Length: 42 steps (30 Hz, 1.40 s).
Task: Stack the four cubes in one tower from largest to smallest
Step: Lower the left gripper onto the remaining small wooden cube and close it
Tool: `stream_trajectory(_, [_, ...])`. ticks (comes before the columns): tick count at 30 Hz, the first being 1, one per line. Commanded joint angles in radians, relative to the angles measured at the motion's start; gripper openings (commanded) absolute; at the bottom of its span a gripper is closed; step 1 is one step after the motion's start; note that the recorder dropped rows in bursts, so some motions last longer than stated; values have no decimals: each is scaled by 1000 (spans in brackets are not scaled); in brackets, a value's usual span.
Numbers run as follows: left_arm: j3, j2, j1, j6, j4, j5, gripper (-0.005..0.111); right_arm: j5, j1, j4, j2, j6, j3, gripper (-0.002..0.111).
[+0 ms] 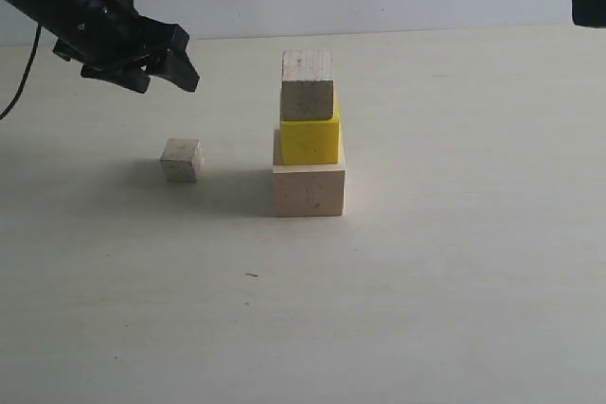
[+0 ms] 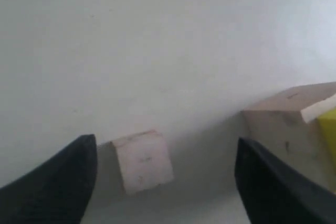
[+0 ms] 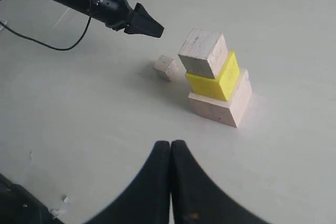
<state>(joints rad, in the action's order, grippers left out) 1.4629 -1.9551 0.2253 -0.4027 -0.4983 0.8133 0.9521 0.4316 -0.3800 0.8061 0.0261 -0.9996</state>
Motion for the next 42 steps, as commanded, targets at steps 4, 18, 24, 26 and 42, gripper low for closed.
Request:
stream_trajectory(4, [-5,-17,95,288,207,-8,63,-29,-1,24,-3,-4,5,0])
stream_trajectory(18, [-5,-45,128,357,287,-4,70,-29,-1,24,-3,-20,5,0])
stream_trajectory(24, [-5,-50,128,362,311,-42,70,-27,-1,24,-3,-26,5,0])
stream_trajectory(26, [-5,-62,128,362,311,-46,70,-27,-1,24,-3,-26,5,0])
stream_trajectory(42, [-5,-156,128,362,313,-60,70,-27,-1,24,-3,-34,5,0])
